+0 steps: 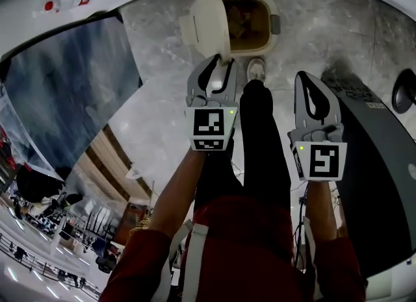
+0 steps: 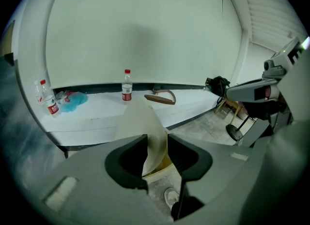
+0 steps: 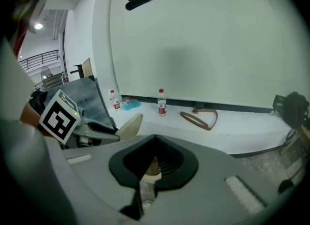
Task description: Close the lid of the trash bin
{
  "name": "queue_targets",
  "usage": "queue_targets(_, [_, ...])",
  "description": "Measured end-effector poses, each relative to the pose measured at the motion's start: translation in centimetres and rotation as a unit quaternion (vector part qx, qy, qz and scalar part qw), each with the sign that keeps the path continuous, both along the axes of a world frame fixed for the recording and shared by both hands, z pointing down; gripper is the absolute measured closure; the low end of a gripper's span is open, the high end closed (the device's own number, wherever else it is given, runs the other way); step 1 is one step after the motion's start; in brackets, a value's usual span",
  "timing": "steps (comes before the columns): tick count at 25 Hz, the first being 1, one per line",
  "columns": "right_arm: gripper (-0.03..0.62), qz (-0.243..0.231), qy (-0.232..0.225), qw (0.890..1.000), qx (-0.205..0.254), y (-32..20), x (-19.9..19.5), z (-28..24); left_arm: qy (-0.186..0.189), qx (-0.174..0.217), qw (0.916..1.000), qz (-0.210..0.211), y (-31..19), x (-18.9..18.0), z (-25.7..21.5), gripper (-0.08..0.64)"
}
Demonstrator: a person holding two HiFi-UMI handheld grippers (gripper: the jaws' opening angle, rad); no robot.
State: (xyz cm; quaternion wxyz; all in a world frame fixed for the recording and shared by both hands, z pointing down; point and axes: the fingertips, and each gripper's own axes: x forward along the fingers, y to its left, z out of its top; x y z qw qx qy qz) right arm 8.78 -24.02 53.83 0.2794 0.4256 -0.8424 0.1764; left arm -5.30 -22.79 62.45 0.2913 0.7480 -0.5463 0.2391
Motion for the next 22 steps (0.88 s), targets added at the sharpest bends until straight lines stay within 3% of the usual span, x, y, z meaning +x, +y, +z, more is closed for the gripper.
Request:
queue_targets(16, [0.592,0.019,0.01,0.999,-0.027,-1.2,3.8,6.7,0.021,-0.031,0.9952,0.09,-1.2,8.1,6.1,0.426])
queue_targets(22, [0.592,0.018,0.019,0.999,-0.041,-1.4,4.9,9.7,0.024,-0.045,0.9933,0.104,-1.4,10.2,9.0,0.426])
